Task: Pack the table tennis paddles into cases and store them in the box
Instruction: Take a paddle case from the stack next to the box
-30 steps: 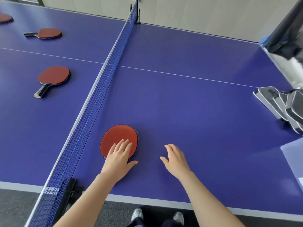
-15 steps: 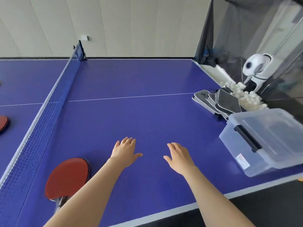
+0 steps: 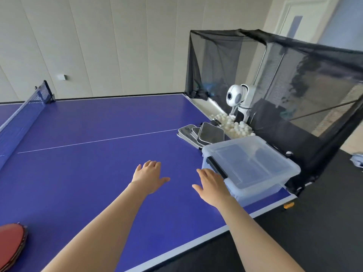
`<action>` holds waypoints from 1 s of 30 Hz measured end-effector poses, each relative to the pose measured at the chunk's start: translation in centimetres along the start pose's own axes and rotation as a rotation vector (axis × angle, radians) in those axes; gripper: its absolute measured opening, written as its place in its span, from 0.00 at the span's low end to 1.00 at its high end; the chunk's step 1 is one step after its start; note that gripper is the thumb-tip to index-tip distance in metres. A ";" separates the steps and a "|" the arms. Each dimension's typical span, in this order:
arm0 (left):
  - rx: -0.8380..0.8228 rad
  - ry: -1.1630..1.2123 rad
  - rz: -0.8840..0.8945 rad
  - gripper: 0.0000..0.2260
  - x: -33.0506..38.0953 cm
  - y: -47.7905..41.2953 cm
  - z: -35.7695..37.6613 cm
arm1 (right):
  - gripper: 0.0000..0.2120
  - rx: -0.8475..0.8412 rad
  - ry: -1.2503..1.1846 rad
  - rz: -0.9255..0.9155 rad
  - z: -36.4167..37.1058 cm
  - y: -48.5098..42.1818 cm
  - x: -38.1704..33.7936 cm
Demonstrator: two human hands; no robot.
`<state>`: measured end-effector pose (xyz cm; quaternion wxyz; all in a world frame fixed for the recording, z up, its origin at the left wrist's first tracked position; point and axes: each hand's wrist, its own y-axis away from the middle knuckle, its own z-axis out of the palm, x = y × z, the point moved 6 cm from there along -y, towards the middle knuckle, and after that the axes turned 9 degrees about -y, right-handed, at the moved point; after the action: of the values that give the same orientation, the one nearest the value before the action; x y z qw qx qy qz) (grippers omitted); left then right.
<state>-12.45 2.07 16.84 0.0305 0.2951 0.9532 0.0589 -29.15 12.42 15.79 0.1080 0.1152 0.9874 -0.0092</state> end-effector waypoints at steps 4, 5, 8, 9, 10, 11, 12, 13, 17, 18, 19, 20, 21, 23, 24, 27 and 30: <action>0.000 -0.012 0.013 0.31 4.3 -1.1 -1.7 | 0.25 0.040 0.017 0.058 -3.0 1.5 5.4; 0.002 -0.012 0.017 0.31 5.1 -1.4 -2.0 | 0.25 0.046 0.018 0.068 -3.6 1.6 6.5; 0.019 -0.013 0.039 0.31 7.9 -2.8 -3.1 | 0.25 0.068 0.009 0.091 -5.1 1.6 9.5; 0.025 -0.011 0.047 0.31 8.8 -3.4 -3.4 | 0.25 0.072 0.004 0.100 -5.5 1.4 10.4; 0.029 -0.010 0.055 0.31 9.5 -3.9 -3.6 | 0.26 0.075 0.002 0.108 -5.8 1.2 11.2; 0.034 -0.010 0.068 0.31 10.3 -4.6 -3.8 | 0.27 0.079 0.004 0.116 -6.1 0.9 12.0; 0.040 -0.010 0.080 0.31 11.1 -5.4 -3.9 | 0.27 0.080 0.009 0.124 -6.3 0.6 12.9; 0.044 -0.009 0.090 0.31 11.8 -6.3 -3.9 | 0.28 0.078 0.010 0.132 -6.4 0.2 13.7; 0.068 0.003 0.111 0.31 13.6 -10.6 -4.0 | 0.28 0.064 0.004 0.147 -6.7 -2.7 17.1; 0.068 0.012 0.110 0.31 13.8 -11.6 -4.1 | 0.28 0.061 0.000 0.149 -6.8 -3.4 17.8; 0.067 0.026 0.111 0.31 14.1 -12.9 -4.1 | 0.29 0.055 -0.001 0.153 -6.8 -4.4 18.6; 0.068 0.040 0.107 0.32 14.3 -14.1 -4.0 | 0.29 0.051 0.001 0.159 -6.8 -5.3 19.4; 0.066 0.056 0.100 0.32 14.5 -15.7 -3.9 | 0.29 0.046 0.003 0.164 -6.9 -6.6 20.4; 0.059 0.067 0.093 0.32 14.6 -17.5 -3.9 | 0.29 0.038 0.001 0.175 -7.1 -8.1 21.5; 0.061 0.068 0.092 0.31 14.7 -18.5 -3.9 | 0.29 0.038 -0.002 0.178 -7.2 -9.0 22.0; 0.056 0.072 0.087 0.30 15.2 -21.6 -3.9 | 0.29 0.049 -0.028 0.191 -7.3 -11.6 23.9; 0.038 0.093 0.082 0.29 15.6 -23.9 -3.8 | 0.29 0.038 -0.045 0.198 -7.4 -13.8 25.4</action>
<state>-39.03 -8.99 17.09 -0.0220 0.3313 0.9416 0.0557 -58.04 5.01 17.40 0.1284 0.2142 0.9681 -0.0199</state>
